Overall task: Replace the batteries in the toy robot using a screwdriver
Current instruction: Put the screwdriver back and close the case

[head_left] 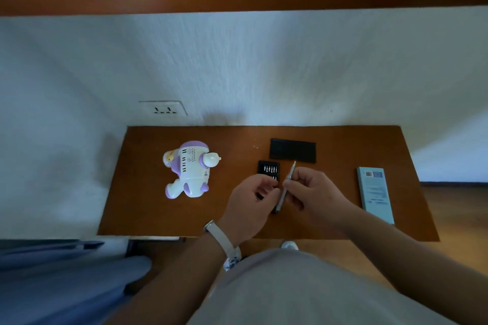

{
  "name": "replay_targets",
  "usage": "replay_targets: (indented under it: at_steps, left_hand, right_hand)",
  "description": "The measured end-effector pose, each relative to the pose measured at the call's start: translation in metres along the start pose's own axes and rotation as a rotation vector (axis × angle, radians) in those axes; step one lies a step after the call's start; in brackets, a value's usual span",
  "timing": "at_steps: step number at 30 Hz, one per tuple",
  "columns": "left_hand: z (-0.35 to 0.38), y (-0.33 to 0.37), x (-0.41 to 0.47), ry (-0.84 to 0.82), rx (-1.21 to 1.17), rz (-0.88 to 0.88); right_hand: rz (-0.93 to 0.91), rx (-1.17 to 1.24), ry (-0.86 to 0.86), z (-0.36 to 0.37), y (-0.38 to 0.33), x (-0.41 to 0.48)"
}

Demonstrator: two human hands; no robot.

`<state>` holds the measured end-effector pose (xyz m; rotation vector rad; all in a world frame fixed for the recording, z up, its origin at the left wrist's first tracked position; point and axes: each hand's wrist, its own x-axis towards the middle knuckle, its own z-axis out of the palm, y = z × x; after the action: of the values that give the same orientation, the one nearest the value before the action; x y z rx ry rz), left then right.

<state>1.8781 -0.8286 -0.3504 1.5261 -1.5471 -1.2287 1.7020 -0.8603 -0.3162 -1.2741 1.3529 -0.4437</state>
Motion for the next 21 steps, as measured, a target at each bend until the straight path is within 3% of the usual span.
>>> replay_targets:
  at_steps: [10, 16, 21]
  left_hand:
    - [0.021, 0.017, 0.010, -0.116, 0.051, 0.080]
    - [0.026, 0.018, 0.012, -0.114, 0.104, 0.049]
    - [0.023, 0.013, 0.014, -0.117, 0.136, 0.048]
  right_hand:
    - [-0.035, 0.031, -0.002, -0.023, 0.013, -0.006]
    - [-0.062, 0.118, 0.119, -0.039, 0.018, -0.004]
    - [-0.046, 0.120, 0.092, -0.045, 0.016, 0.001]
